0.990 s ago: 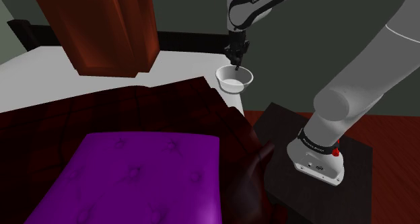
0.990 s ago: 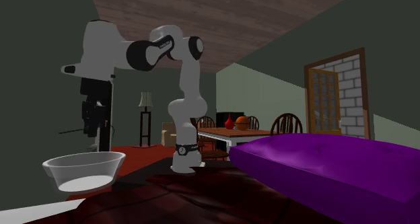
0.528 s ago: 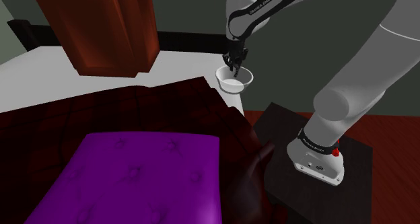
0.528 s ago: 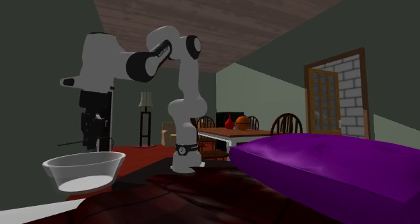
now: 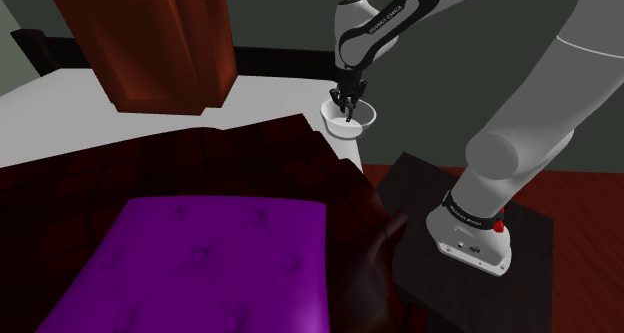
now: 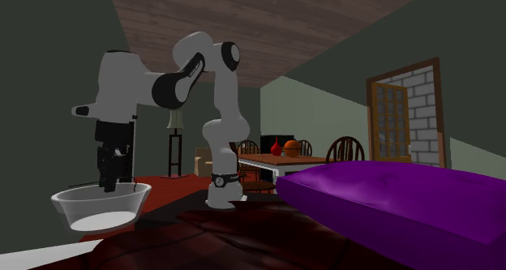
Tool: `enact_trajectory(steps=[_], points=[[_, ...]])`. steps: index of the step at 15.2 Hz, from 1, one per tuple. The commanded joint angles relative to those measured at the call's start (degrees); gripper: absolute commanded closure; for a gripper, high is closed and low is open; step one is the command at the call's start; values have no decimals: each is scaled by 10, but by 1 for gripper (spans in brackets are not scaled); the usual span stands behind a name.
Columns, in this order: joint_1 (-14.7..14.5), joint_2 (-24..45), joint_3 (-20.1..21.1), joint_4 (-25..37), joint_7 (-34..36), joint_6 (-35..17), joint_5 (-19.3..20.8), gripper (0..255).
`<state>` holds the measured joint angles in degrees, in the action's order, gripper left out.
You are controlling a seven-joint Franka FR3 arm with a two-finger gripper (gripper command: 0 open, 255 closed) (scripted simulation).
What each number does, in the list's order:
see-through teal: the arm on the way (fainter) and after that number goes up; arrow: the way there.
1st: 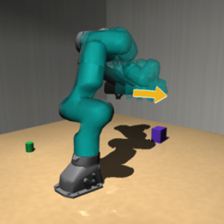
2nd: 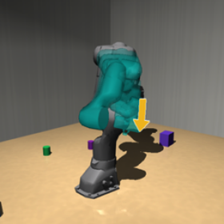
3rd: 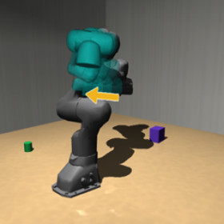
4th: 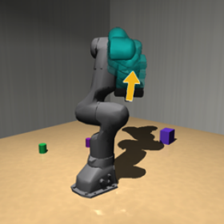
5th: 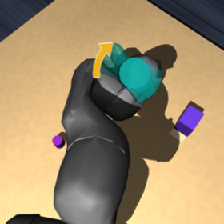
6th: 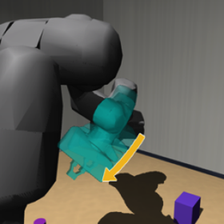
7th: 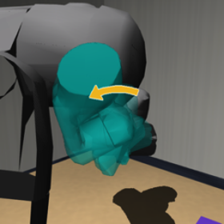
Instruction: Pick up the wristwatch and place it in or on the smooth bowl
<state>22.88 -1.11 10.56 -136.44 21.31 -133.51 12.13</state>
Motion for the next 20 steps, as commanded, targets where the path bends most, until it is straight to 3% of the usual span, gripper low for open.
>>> enact_trajectory(steps=[1,4,5,10,14,20], points=[[0,0,0,0,0,-1,0,255],[0,0,0,0,0,-1,0,255],[0,0,0,0,0,-1,0,0],[0,0,0,0,0,-1,0,0],[-6,-44,5,30,-15,73,-23,0],[-7,-44,5,30,-15,73,-23,0]])
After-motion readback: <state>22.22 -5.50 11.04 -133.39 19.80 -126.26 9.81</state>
